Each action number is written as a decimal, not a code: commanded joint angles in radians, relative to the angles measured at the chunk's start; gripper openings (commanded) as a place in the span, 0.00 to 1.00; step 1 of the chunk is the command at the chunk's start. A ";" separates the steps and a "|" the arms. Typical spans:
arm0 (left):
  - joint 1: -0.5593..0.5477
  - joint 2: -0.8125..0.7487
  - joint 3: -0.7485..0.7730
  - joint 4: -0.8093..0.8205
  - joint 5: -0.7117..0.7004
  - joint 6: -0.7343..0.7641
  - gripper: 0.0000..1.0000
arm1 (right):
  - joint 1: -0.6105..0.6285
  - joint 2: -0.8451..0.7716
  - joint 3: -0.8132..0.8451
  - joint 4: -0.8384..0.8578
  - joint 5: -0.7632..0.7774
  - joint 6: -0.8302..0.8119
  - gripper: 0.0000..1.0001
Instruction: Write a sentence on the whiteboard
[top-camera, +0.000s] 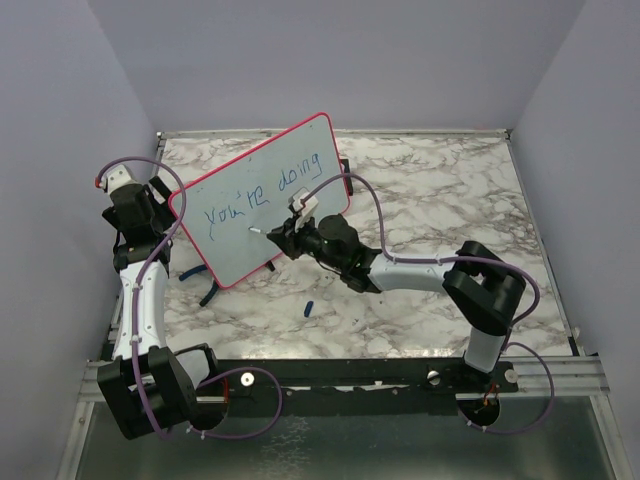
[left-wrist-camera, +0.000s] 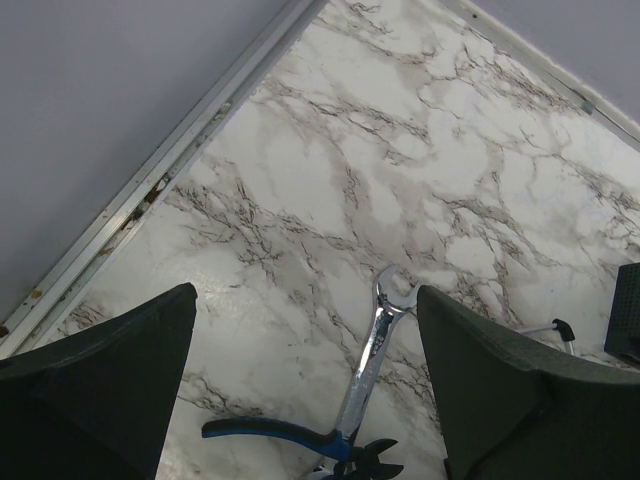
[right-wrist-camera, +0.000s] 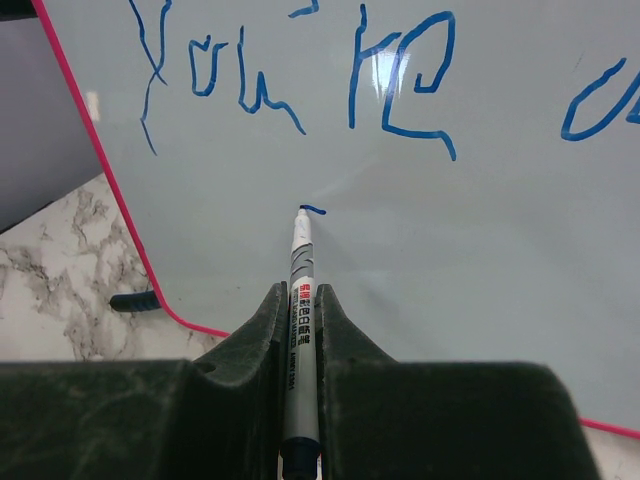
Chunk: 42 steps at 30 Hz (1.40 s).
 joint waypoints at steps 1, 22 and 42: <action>-0.011 -0.006 -0.008 0.015 0.037 0.004 0.92 | 0.002 0.041 0.033 -0.028 -0.014 -0.023 0.00; -0.012 -0.009 -0.010 0.016 0.038 0.003 0.92 | 0.002 0.017 -0.029 -0.046 0.064 -0.038 0.00; -0.012 -0.008 -0.010 0.015 0.037 0.004 0.92 | 0.002 -0.019 0.009 0.001 0.117 -0.071 0.00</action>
